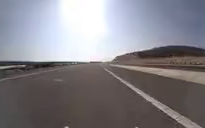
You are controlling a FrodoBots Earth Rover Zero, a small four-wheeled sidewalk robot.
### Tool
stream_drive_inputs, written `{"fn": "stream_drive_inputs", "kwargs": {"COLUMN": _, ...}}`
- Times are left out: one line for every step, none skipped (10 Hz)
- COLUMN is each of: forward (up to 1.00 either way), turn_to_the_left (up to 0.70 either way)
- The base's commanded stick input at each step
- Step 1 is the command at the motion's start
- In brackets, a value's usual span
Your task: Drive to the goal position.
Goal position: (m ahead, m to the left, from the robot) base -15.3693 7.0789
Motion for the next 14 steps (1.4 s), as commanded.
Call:
{"fn": "stream_drive_inputs", "kwargs": {"forward": 0.00, "turn_to_the_left": 0.08}}
{"fn": "stream_drive_inputs", "kwargs": {"forward": 0.00, "turn_to_the_left": 0.08}}
{"fn": "stream_drive_inputs", "kwargs": {"forward": 0.00, "turn_to_the_left": 0.36}}
{"fn": "stream_drive_inputs", "kwargs": {"forward": 0.00, "turn_to_the_left": 0.69}}
{"fn": "stream_drive_inputs", "kwargs": {"forward": 0.00, "turn_to_the_left": 0.95}}
{"fn": "stream_drive_inputs", "kwargs": {"forward": 0.00, "turn_to_the_left": 1.00}}
{"fn": "stream_drive_inputs", "kwargs": {"forward": 0.00, "turn_to_the_left": 1.00}}
{"fn": "stream_drive_inputs", "kwargs": {"forward": 0.00, "turn_to_the_left": 1.00}}
{"fn": "stream_drive_inputs", "kwargs": {"forward": 0.00, "turn_to_the_left": 1.00}}
{"fn": "stream_drive_inputs", "kwargs": {"forward": 0.00, "turn_to_the_left": 1.00}}
{"fn": "stream_drive_inputs", "kwargs": {"forward": 0.00, "turn_to_the_left": 1.00}}
{"fn": "stream_drive_inputs", "kwargs": {"forward": 0.00, "turn_to_the_left": 1.00}}
{"fn": "stream_drive_inputs", "kwargs": {"forward": 0.00, "turn_to_the_left": 1.00}}
{"fn": "stream_drive_inputs", "kwargs": {"forward": 0.00, "turn_to_the_left": 1.00}}
